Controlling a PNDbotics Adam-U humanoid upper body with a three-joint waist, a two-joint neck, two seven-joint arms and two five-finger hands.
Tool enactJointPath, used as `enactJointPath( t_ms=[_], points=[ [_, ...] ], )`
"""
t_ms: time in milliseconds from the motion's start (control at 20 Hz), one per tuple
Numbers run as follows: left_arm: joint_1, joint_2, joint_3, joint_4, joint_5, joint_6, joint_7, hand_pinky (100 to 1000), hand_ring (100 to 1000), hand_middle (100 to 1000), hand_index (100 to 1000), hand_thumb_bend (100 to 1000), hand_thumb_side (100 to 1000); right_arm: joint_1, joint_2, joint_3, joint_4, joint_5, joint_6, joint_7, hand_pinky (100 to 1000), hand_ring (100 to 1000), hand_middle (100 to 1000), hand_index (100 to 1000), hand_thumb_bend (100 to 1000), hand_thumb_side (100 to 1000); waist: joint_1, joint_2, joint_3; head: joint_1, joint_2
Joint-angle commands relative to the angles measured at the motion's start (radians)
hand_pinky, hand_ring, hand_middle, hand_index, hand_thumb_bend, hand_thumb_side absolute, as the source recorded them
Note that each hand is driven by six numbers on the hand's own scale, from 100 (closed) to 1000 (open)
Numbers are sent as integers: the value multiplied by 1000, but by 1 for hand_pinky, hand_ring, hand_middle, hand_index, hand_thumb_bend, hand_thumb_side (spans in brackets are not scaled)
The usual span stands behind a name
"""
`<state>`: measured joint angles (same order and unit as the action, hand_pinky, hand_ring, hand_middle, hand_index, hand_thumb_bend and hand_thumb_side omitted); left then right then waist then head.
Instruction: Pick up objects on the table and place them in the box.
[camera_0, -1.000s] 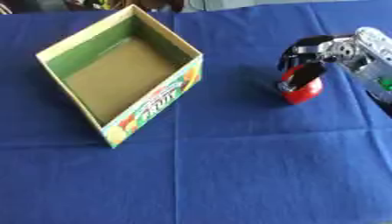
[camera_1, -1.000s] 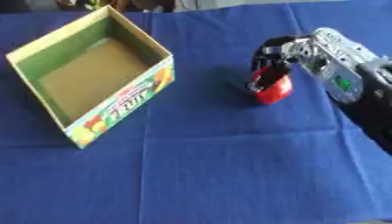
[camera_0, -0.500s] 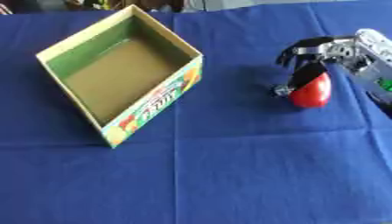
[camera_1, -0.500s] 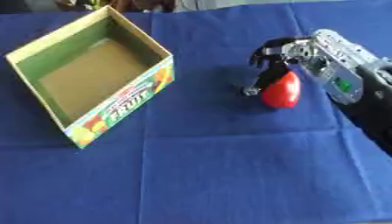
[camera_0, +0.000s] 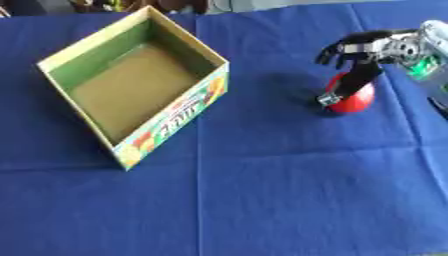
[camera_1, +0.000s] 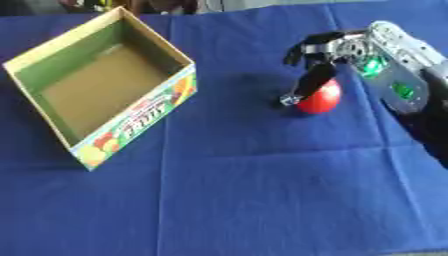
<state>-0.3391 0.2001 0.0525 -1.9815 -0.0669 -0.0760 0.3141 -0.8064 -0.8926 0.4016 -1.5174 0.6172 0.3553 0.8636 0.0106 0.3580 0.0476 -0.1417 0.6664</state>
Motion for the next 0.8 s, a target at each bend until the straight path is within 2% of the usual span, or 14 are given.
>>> enactJointPath(
  t_ms=[50, 300, 800],
  points=[
    [-7, 6, -4, -19, 1, -2, -3, 608, 833, 778, 796, 100, 1000, 0, -60, -27, -29, 8, 30, 43, 780, 879, 902, 953, 594, 540, -2, -22, -3, 5, -4],
    [-8, 5, -5, -19, 1, -2, -6, 608, 833, 778, 795, 100, 1000, 14, -71, -24, -14, 49, 14, 43, 773, 877, 909, 963, 582, 545, -2, -23, -4, 3, -10],
    [-8, 1, -8, -19, 4, -2, -11, 608, 833, 778, 792, 100, 1000, 8, -52, -21, 45, 68, -1, 43, 739, 852, 892, 958, 549, 522, 3, -16, -5, -1, -16]
  ],
)
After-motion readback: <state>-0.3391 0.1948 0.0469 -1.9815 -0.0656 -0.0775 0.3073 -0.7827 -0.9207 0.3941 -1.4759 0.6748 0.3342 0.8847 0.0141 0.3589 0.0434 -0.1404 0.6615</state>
